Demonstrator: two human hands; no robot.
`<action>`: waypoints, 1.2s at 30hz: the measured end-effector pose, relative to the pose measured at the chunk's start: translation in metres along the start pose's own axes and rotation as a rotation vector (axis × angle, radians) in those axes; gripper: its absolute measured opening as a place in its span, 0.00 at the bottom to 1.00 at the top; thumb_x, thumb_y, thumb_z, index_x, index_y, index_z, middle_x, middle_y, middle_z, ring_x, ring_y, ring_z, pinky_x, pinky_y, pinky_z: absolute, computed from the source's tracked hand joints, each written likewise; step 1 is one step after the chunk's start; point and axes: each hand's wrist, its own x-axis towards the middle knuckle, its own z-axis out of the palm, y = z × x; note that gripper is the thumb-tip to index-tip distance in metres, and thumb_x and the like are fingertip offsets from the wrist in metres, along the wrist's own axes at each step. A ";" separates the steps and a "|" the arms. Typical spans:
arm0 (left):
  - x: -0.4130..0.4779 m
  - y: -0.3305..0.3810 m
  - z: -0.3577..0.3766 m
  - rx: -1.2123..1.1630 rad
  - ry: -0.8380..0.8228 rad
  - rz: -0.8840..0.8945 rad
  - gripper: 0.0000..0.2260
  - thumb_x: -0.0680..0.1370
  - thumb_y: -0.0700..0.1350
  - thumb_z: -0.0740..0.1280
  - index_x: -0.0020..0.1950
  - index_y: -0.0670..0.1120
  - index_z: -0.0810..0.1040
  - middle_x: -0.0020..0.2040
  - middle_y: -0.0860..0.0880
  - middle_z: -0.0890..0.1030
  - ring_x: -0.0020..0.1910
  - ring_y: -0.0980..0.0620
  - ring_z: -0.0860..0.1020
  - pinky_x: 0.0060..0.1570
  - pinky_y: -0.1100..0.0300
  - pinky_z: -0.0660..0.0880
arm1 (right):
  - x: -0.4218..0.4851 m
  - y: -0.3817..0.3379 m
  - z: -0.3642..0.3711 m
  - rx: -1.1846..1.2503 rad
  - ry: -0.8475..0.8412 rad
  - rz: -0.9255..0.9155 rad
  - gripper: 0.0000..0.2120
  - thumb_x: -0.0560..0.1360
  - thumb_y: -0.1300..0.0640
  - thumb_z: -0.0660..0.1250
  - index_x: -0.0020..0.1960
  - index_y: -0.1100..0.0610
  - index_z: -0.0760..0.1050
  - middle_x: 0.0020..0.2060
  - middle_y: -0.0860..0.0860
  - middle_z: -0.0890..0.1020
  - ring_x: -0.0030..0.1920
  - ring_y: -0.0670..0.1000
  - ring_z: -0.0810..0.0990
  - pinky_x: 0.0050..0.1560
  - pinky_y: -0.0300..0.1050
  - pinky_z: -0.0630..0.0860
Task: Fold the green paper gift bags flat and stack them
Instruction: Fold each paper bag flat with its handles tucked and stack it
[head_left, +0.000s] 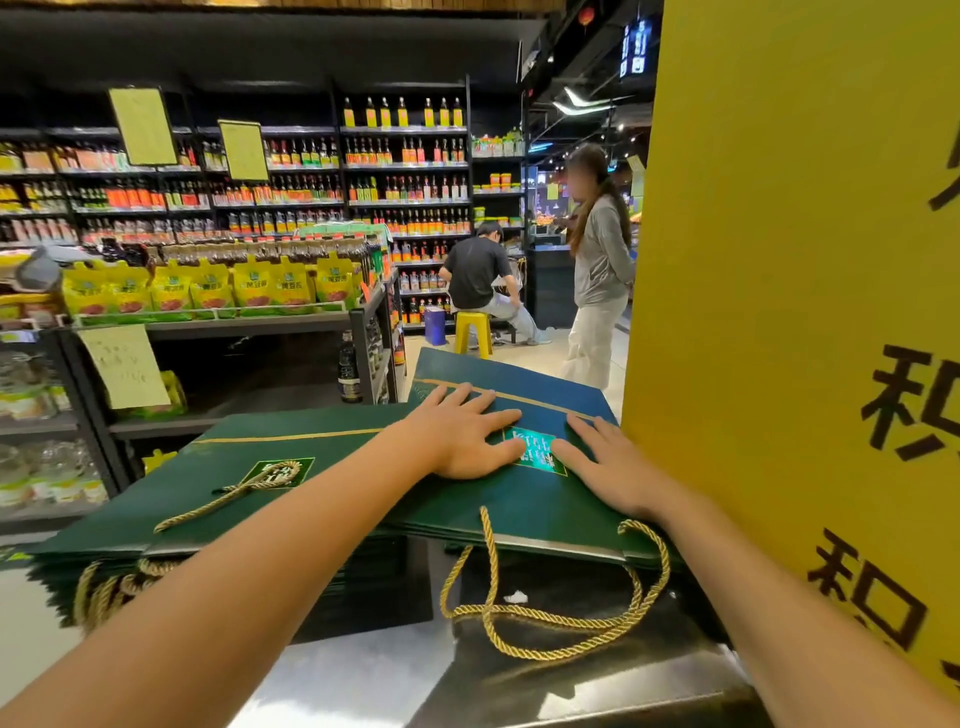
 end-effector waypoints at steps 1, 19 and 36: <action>0.002 0.000 0.003 -0.008 -0.001 -0.001 0.30 0.82 0.69 0.43 0.83 0.61 0.48 0.84 0.49 0.47 0.82 0.43 0.43 0.79 0.41 0.40 | 0.002 0.002 0.003 -0.012 0.001 0.001 0.39 0.76 0.25 0.44 0.82 0.41 0.46 0.83 0.52 0.48 0.82 0.53 0.44 0.80 0.54 0.44; -0.015 -0.013 -0.021 -0.160 0.161 0.110 0.22 0.83 0.59 0.58 0.74 0.51 0.73 0.73 0.47 0.73 0.72 0.45 0.71 0.71 0.47 0.68 | -0.004 -0.015 -0.032 -0.240 -0.018 -0.028 0.34 0.81 0.31 0.49 0.80 0.49 0.61 0.77 0.52 0.68 0.75 0.55 0.68 0.72 0.50 0.66; -0.212 -0.122 -0.026 -0.254 0.210 -0.337 0.13 0.83 0.52 0.61 0.62 0.50 0.80 0.60 0.51 0.82 0.57 0.48 0.80 0.61 0.48 0.77 | -0.064 -0.238 -0.050 -0.235 0.142 -0.517 0.18 0.82 0.55 0.56 0.34 0.54 0.67 0.32 0.54 0.72 0.37 0.58 0.73 0.36 0.51 0.69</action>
